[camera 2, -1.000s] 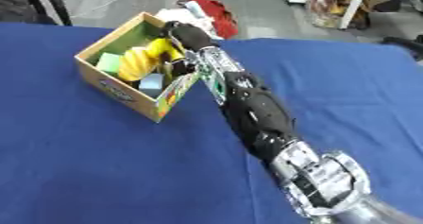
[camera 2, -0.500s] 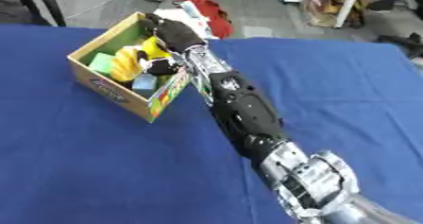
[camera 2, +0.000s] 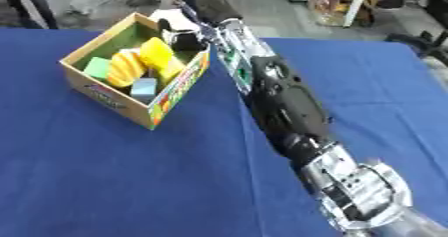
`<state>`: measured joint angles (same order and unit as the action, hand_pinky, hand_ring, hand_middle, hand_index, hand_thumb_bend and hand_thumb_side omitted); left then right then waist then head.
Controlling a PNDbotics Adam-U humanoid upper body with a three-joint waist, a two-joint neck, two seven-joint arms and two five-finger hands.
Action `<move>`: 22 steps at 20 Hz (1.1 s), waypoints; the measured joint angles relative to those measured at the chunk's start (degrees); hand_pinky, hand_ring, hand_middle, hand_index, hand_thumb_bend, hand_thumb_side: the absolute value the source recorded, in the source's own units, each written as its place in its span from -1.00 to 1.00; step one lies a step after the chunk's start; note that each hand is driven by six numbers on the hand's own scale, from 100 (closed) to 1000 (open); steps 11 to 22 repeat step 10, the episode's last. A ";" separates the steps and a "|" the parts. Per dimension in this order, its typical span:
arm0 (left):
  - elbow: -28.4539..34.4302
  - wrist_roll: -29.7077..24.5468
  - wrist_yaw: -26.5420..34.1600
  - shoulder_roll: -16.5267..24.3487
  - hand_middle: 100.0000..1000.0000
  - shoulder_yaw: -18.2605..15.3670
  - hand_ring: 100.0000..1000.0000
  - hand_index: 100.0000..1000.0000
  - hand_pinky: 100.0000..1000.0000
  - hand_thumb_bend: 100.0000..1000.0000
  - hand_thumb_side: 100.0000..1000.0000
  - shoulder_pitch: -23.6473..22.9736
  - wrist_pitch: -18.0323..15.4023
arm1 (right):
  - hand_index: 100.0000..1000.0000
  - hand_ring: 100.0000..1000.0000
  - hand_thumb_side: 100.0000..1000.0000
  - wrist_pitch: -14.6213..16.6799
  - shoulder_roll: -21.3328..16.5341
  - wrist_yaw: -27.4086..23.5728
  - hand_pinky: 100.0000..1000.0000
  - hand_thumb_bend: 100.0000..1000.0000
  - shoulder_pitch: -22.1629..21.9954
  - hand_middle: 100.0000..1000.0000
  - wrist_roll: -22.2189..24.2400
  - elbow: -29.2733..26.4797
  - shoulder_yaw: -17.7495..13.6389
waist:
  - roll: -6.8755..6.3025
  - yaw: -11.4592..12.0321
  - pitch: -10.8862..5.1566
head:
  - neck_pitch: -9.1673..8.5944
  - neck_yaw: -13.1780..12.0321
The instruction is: Pick up objects on the table and place them in the box.
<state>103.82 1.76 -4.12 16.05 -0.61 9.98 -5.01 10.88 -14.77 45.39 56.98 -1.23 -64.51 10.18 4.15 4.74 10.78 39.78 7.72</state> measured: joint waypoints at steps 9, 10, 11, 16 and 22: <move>-0.34 1.90 -0.48 0.04 0.07 -1.13 0.07 0.52 0.31 -1.00 0.31 -0.06 0.36 | 0.68 0.18 0.04 -2.66 -9.52 -32.51 0.36 -1.00 -21.89 0.29 -3.34 -23.46 -3.76 | 0.02 -3.37 -0.21 | 0.03 -5.38; -0.35 2.11 -0.49 0.04 0.07 -1.26 0.07 0.52 0.31 -1.00 0.31 -0.06 0.39 | 0.66 0.16 0.04 -2.68 -9.60 -34.54 0.35 -1.00 -24.05 0.27 -4.10 -24.77 -4.72 | 0.02 -3.61 -0.21 | 0.04 -6.09; -0.35 2.11 -0.49 0.04 0.07 -1.26 0.07 0.52 0.31 -1.00 0.31 -0.06 0.39 | 0.66 0.16 0.04 -2.68 -9.60 -34.54 0.35 -1.00 -24.05 0.27 -4.10 -24.77 -4.72 | 0.02 -3.61 -0.21 | 0.04 -6.09; -0.35 2.11 -0.49 0.04 0.07 -1.26 0.07 0.52 0.31 -1.00 0.31 -0.06 0.39 | 0.66 0.16 0.04 -2.68 -9.60 -34.54 0.35 -1.00 -24.05 0.27 -4.10 -24.77 -4.72 | 0.02 -3.61 -0.21 | 0.04 -6.09; -0.35 2.11 -0.49 0.04 0.07 -1.26 0.07 0.52 0.31 -1.00 0.31 -0.06 0.39 | 0.66 0.16 0.04 -2.68 -9.60 -34.54 0.35 -1.00 -24.05 0.27 -4.10 -24.77 -4.72 | 0.02 -3.61 -0.21 | 0.04 -6.09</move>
